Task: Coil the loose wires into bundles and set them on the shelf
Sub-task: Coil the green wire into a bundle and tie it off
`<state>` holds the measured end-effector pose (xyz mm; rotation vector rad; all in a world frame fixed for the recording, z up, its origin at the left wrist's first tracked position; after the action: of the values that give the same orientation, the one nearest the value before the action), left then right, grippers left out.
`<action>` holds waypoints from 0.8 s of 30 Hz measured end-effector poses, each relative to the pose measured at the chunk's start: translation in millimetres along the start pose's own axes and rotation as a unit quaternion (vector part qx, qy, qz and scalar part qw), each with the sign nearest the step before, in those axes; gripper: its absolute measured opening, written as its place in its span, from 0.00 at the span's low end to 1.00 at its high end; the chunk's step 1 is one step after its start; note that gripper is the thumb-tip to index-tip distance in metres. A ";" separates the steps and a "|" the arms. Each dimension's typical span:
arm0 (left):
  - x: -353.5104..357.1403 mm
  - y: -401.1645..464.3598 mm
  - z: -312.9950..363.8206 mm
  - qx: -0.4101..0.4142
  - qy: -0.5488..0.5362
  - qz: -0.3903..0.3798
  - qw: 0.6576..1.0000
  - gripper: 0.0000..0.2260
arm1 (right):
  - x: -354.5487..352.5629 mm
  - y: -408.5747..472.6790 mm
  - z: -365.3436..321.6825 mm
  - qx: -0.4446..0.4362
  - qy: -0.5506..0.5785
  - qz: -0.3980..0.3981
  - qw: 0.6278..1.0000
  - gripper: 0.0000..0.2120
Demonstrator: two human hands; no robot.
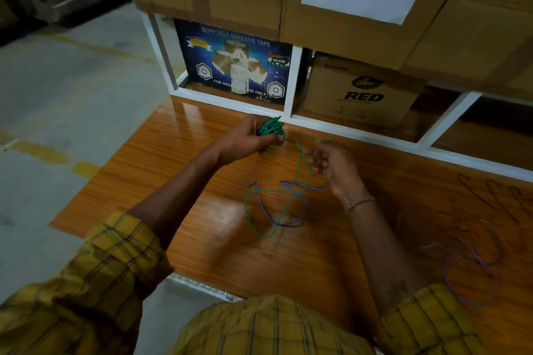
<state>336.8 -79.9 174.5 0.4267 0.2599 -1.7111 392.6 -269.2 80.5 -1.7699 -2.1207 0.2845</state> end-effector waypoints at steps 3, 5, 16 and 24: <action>2.2 2.4 -0.7 -0.008 -0.009 0.005 1.000 0.04 | -3.4 -1.6 -2.3 -0.040 -0.008 0.042 0.998 0.19; 3.4 3.5 2.8 -0.006 -0.014 0.018 1.000 0.07 | -6.4 -4.5 -5.4 -0.080 -0.030 0.063 0.994 0.42; -8.1 8.2 24.8 0.022 -0.169 0.072 0.983 0.05 | 15.4 -8.7 -26.5 -0.227 -0.177 0.034 0.957 0.08; -38.5 4.1 29.5 0.065 -0.427 0.108 0.895 0.08 | -38.1 36.1 45.7 -0.092 -0.235 0.117 0.961 0.18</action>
<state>342.3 -58.1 217.7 -0.2225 -0.5289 -1.5441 412.7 -296.1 19.5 -2.2501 -2.3036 0.6458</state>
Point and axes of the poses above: each hand's wrist, its own y-axis towards the middle knuckle, its own x-axis out of the palm, z = x × y, the point moved 10 cm from there along y, towards the middle knuckle, and after that the axes turned 3 degrees about x, right-handed, at the moved point
